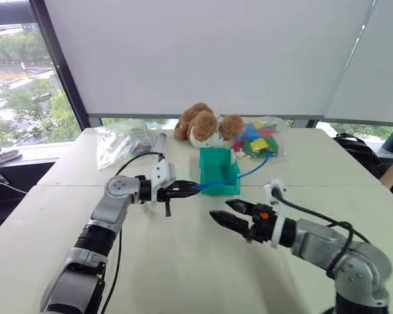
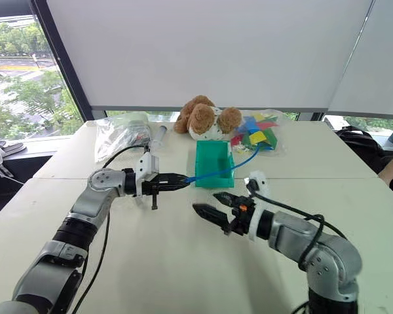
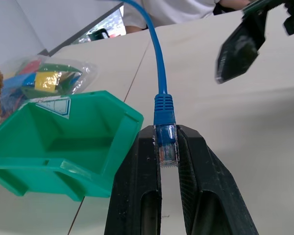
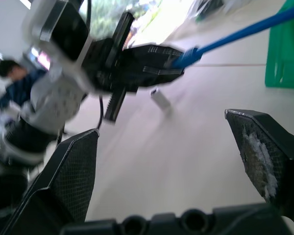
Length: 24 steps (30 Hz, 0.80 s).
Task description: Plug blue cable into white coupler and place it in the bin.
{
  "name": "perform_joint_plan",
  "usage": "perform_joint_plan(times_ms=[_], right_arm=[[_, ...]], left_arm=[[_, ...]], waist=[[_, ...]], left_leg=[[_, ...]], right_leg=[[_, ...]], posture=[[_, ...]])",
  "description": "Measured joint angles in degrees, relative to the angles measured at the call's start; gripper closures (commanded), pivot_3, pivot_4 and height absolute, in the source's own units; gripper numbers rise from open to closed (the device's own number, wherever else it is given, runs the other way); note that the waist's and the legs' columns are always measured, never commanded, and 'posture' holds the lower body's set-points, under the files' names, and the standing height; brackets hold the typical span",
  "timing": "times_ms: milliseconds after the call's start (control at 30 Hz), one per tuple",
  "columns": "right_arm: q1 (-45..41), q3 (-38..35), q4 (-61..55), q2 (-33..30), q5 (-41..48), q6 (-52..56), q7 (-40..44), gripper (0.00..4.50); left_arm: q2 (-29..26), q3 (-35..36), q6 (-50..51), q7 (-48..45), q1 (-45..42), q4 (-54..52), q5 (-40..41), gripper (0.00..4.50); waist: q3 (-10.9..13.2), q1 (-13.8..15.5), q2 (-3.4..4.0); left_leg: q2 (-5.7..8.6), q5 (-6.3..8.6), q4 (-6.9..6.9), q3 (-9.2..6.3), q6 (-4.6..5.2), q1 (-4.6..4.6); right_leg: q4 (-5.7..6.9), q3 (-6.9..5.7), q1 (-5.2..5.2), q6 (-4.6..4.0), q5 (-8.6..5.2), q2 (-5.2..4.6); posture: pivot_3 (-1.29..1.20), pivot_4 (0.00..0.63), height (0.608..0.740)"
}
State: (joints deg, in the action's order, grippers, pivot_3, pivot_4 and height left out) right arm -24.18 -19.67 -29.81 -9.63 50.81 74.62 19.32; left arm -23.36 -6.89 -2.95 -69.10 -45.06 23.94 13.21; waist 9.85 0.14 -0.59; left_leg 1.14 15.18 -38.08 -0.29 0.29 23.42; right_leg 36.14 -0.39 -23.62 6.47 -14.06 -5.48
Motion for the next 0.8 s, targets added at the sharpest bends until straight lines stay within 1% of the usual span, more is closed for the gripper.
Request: perform_joint_plan(times_ms=[33,100,200,333,500,600,633,800], right_arm=[[-1.94,-0.94,2.39,2.79,0.51,0.31,-2.88,0.0],[-4.37,-1.5,6.06,6.3,1.25,0.89,-7.52,0.0],[-5.67,-2.43,9.79,9.02,2.05,1.11,-11.91,0.0],[-8.64,-4.01,13.78,11.2,3.6,-0.17,-16.02,0.0],[-9.04,-4.08,14.56,11.82,5.79,-1.49,-18.19,0.0],[-9.04,-4.05,14.87,11.8,6.86,-2.3,-19.0,0.84],[-9.04,-3.96,14.89,11.75,7.1,-2.56,-19.22,1.3],[-8.84,-3.62,15.07,11.37,8.06,-3.32,-20.16,3.92]], left_arm=[[0.45,-0.02,-0.04,0.47,-0.01,0.0,-0.02,4.49],[1.32,-0.33,-0.16,0.75,-0.04,0.0,-0.09,4.49],[1.52,-0.35,-0.32,0.92,-0.04,0.0,-0.14,4.49],[2.03,-0.49,-0.49,1.12,-0.05,0.0,-0.21,4.49],[2.14,-0.86,-1.09,1.12,-0.05,0.0,-0.29,4.49],[2.14,-1.01,-1.24,1.12,-0.05,0.0,-0.37,4.5],[2.14,-1.14,-1.44,1.12,-0.05,0.0,-0.61,4.5],[2.14,-1.22,-2.69,1.13,-0.05,0.03,-1.28,4.5]], waist=[[-0.01,0.0,0.01],[-0.01,0.1,0.01],[0.0,0.21,0.02],[0.0,0.05,0.02],[0.0,-0.51,0.02],[0.0,-0.93,0.02],[0.0,-0.97,0.02],[0.0,-1.01,0.02]], left_leg=[[0.01,0.0,0.0,0.0,0.0,0.0],[0.02,0.0,0.0,0.0,0.0,0.01],[0.07,0.0,0.02,0.01,0.0,0.03],[0.07,0.0,0.02,0.02,0.01,0.03],[0.05,0.0,0.04,0.01,0.01,0.03],[0.04,0.0,0.05,0.01,0.01,0.03],[0.02,0.0,0.06,0.01,0.01,0.03],[0.01,0.0,0.09,0.01,0.01,0.03]], right_leg=[[0.01,0.0,0.0,0.0,0.0,0.0],[0.01,-0.01,0.0,0.0,0.0,0.01],[0.0,-0.01,0.0,0.0,0.0,0.0],[0.0,-0.01,-0.01,0.01,0.0,0.04],[0.0,-0.01,0.0,0.01,0.0,0.07],[0.0,-0.01,-0.01,0.01,-0.01,0.09],[0.0,-0.01,-0.02,0.01,-0.01,0.11],[0.0,0.0,-0.03,0.01,-0.01,0.13]], posture=[[0.0,0.15,0.74],[0.0,0.15,0.74],[0.0,0.15,0.74],[0.0,0.15,0.74],[0.0,0.15,0.74],[0.0,0.15,0.74],[0.0,0.15,0.74],[0.0,0.15,0.74]])
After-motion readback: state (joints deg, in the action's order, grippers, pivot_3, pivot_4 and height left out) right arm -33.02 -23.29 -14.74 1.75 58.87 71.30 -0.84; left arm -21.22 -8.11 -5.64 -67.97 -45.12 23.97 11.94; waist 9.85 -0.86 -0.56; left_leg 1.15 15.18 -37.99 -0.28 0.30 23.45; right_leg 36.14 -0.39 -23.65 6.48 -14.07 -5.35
